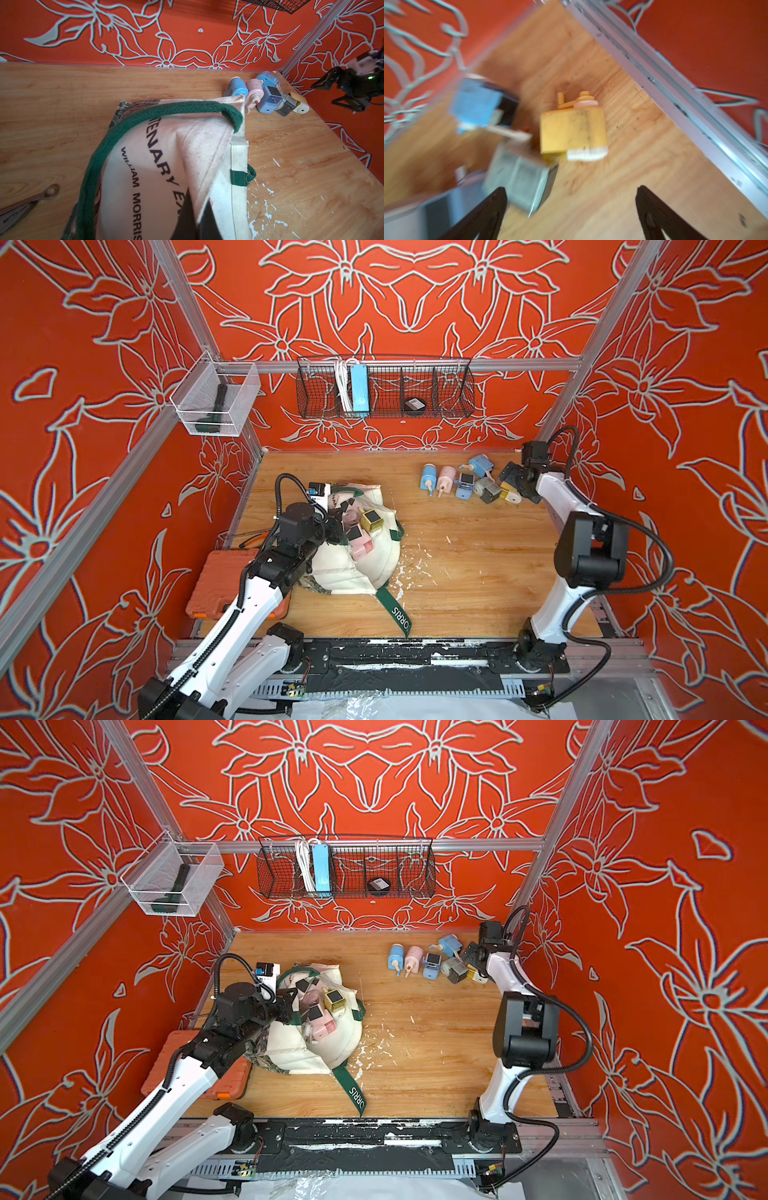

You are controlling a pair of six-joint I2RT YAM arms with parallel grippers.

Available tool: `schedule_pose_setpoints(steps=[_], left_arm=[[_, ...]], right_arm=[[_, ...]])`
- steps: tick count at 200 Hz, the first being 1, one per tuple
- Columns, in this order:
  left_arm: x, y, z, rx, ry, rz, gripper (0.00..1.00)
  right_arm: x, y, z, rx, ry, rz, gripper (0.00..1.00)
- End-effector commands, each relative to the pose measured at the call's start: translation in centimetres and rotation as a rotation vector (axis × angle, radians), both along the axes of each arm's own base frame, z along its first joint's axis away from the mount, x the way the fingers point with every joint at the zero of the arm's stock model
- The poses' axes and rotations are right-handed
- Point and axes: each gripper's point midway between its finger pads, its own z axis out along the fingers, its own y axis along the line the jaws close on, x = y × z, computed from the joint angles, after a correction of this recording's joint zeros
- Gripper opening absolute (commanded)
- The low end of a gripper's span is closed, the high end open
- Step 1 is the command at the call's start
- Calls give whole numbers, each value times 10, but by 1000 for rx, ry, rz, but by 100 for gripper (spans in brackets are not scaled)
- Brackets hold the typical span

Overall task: Take out the pencil sharpeners from the tote bags
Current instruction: Place the pencil sharpener at the corner of the board, then pick up the pencil sharpener from the canvas bag.

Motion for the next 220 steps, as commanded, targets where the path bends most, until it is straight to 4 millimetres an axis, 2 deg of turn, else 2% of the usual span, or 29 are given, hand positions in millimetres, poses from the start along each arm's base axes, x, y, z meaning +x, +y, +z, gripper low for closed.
schedule_pose_setpoints(steps=[1,50,72,113,128,155,199,220], left_arm=[[-5,-5,-19,0,68,-22,0],[-4,-5,-21,2,76,-22,0],[-4,-5,-21,0,78,-21,0],[-3,-2,-24,10,81,-8,0],[-2,-1,-27,16,88,-4,0],[-1,-1,-28,20,93,-1,0],[-2,-2,-27,15,91,-7,0],[-4,-5,-25,7,100,-11,0]], right_arm=[[-26,32,37,-33,-66,104,97],[-111,116,94,-58,-190,400,92],[-147,136,109,-37,-206,495,89],[-179,169,126,37,-288,684,84],[-187,188,130,92,-312,773,78],[-202,222,123,171,-321,915,73],[-228,274,84,232,-284,1136,67],[-234,299,71,232,-288,1226,67]])
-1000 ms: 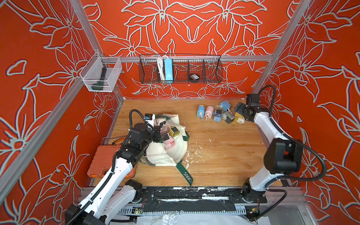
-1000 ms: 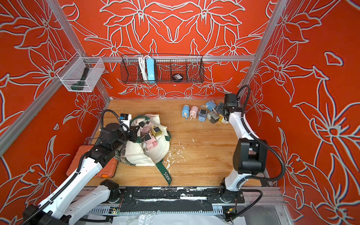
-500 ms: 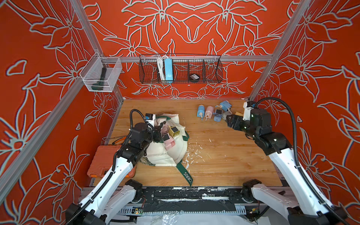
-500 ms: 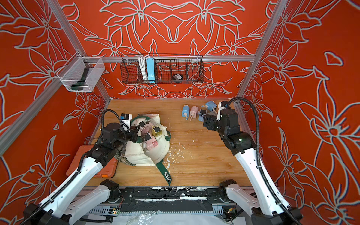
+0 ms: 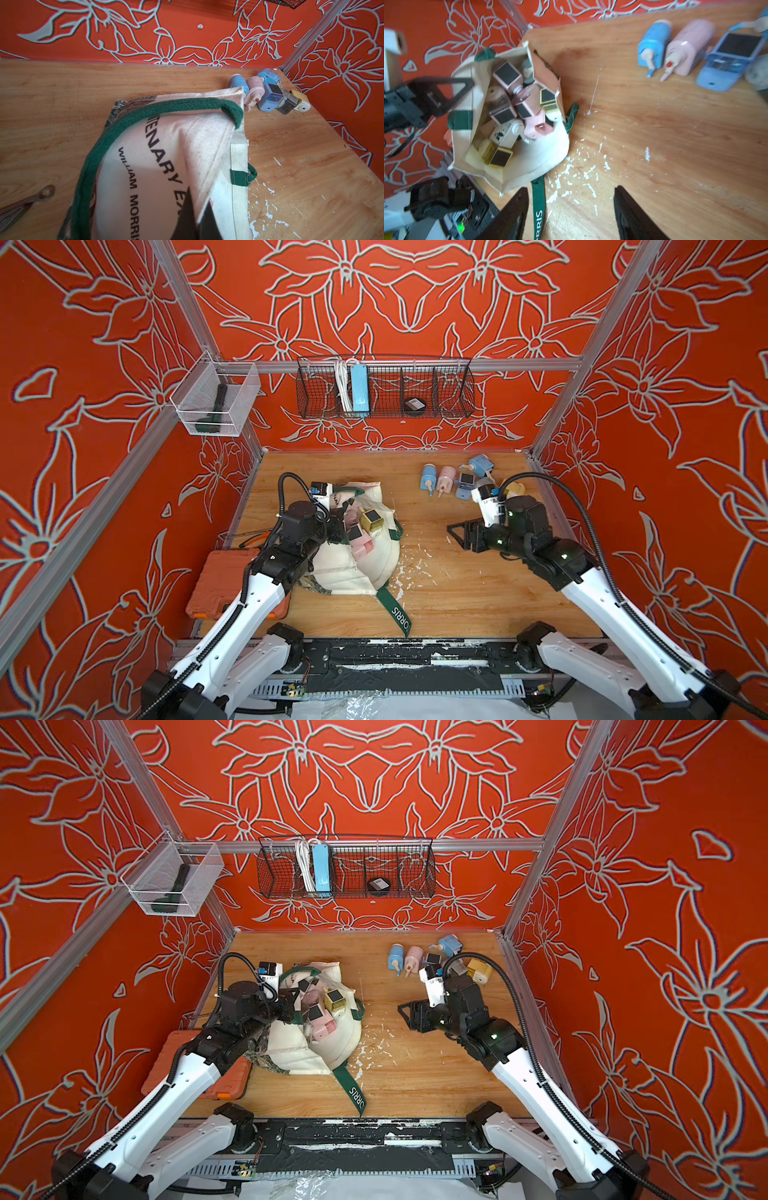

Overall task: Take out the pencil sharpeners from the tote bags
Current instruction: Pick up the pencil sharpener from the canvas bag.

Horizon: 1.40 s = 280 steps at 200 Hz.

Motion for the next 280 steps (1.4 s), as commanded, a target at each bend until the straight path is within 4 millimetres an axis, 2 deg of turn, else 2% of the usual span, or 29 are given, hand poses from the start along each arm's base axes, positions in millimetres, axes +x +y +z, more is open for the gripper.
schedule_pose_setpoints(steps=[1,38,57,77,99,148,199,235,253,280], left_arm=[[-8,-2,-19,6,86,-6,0],[-6,4,-27,32,125,34,0],[-8,4,-35,40,140,31,0],[-6,6,-39,58,142,38,0],[-4,6,-44,66,137,35,0],[-4,8,-43,87,123,39,0],[-8,9,-36,73,100,41,0],[-11,10,-32,61,91,43,0],[-12,10,-31,59,88,42,0],[-12,9,-31,56,93,36,0]], right_arm=[[-6,31,0,35,-58,130,67],[-5,80,-19,80,-53,227,67],[-5,108,-30,56,-49,287,74],[10,126,-51,16,-5,275,81],[22,152,-66,14,10,293,83],[65,183,-98,-85,-10,270,86],[113,201,-124,-180,-49,185,89],[141,185,-138,-280,-75,31,92],[146,175,-144,-312,-49,-36,93],[150,191,-145,-259,-83,27,95]])
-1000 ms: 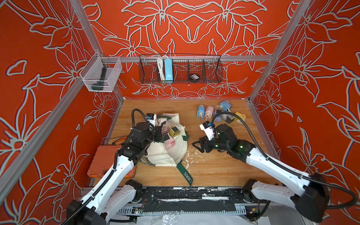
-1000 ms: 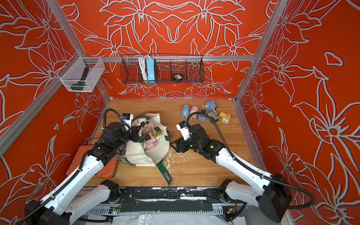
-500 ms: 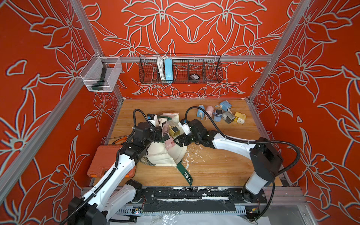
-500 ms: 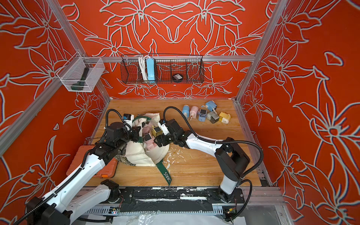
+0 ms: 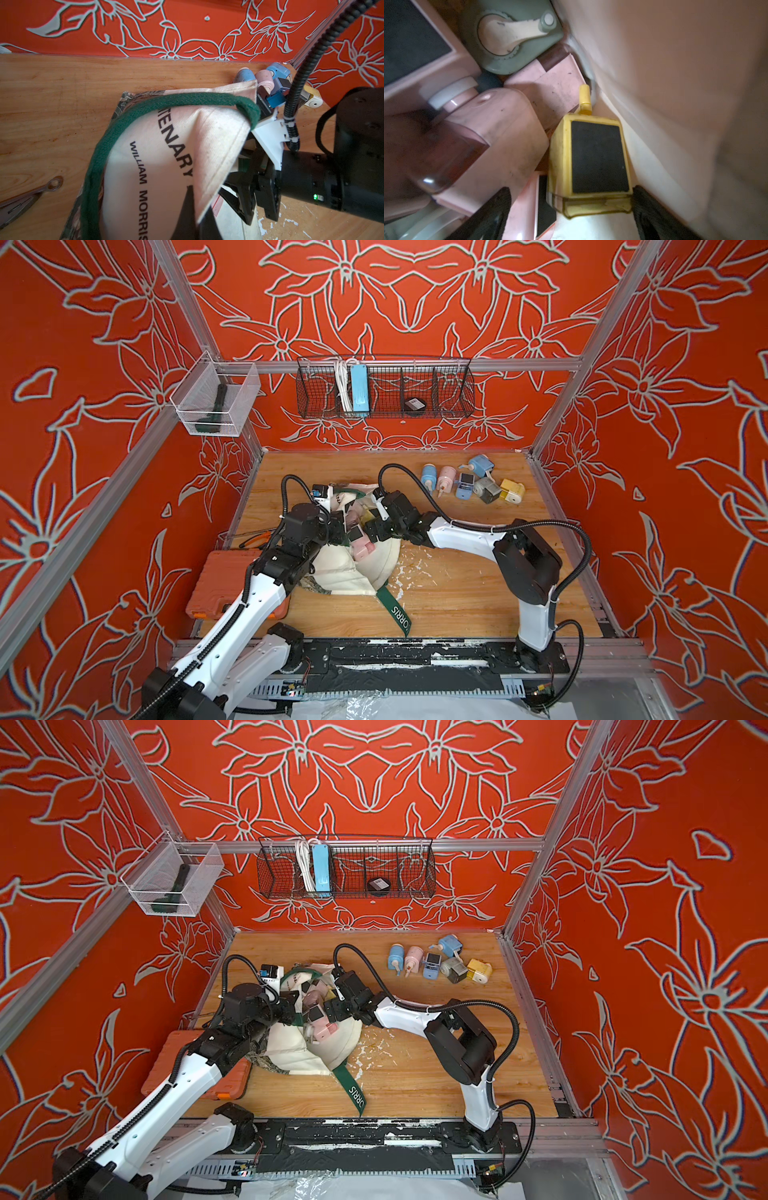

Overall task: Take out the pencil sharpeners from the tote bags
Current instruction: Pick up the pencil sharpener from the canvas bag.

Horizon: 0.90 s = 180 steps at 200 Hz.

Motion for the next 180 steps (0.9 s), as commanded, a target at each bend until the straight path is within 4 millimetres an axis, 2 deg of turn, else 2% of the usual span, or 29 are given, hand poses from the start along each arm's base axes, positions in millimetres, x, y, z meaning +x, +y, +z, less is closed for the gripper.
schedule_pose_setpoints(steps=[1,31,57,91,129,152,180], left_arm=[[-12,2,-20,18,76,-1,0],[-11,3,-21,22,76,3,0],[-11,3,-21,23,77,4,0],[-11,6,-20,31,76,14,0],[-12,6,-19,21,71,10,0],[-12,5,-18,17,70,7,0],[-12,4,-20,14,78,4,0]], right_arm=[[22,-1,-3,0,-42,-39,95],[27,23,-9,70,10,62,90],[20,40,1,194,9,167,78],[16,50,14,258,-7,221,64],[23,52,5,224,-8,215,55],[27,50,4,193,-29,207,55],[31,51,-2,166,-31,212,70]])
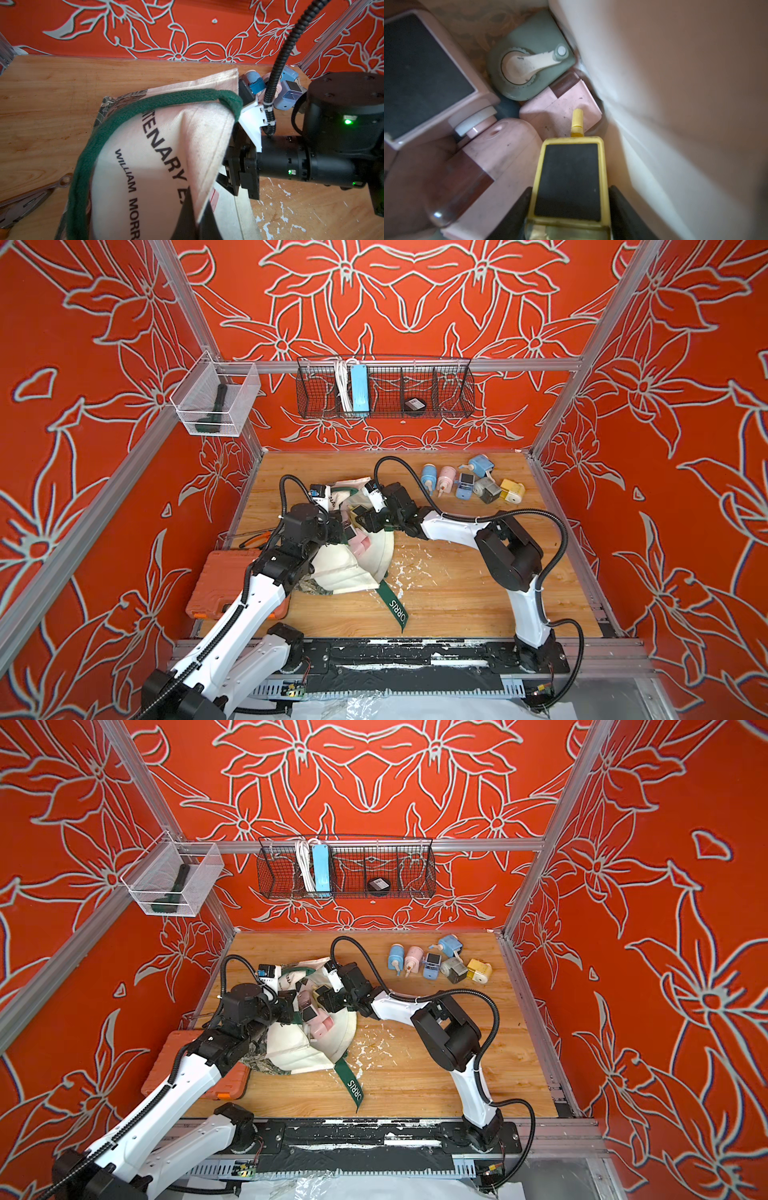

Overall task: Take out the pencil sharpeners from the tote bags
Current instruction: Pick up the pencil sharpener from the canvas bag.

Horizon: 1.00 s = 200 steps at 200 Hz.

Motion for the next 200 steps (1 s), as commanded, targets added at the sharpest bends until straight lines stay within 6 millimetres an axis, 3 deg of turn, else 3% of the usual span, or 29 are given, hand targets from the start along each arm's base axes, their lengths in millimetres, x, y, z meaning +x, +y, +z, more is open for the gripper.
schedule_pose_setpoints(steps=[1,15,39,75,93,162,200], left_arm=[[-12,0,-20,6,80,-14,0],[-12,0,-22,7,84,-11,0],[-12,0,-22,6,86,-14,0],[-12,1,-22,8,82,-8,0],[-12,1,-22,6,83,-9,0],[-12,0,-23,3,91,-9,0],[-13,1,-22,2,88,-8,0]], right_arm=[[9,5,-4,-19,-22,6,70],[10,8,-5,-18,-27,14,71],[13,11,-1,-2,-37,15,60],[4,7,31,55,-114,41,40],[-2,-6,50,56,-162,22,34],[-37,-58,106,75,-243,-43,33],[-43,-102,142,95,-285,-124,32]])
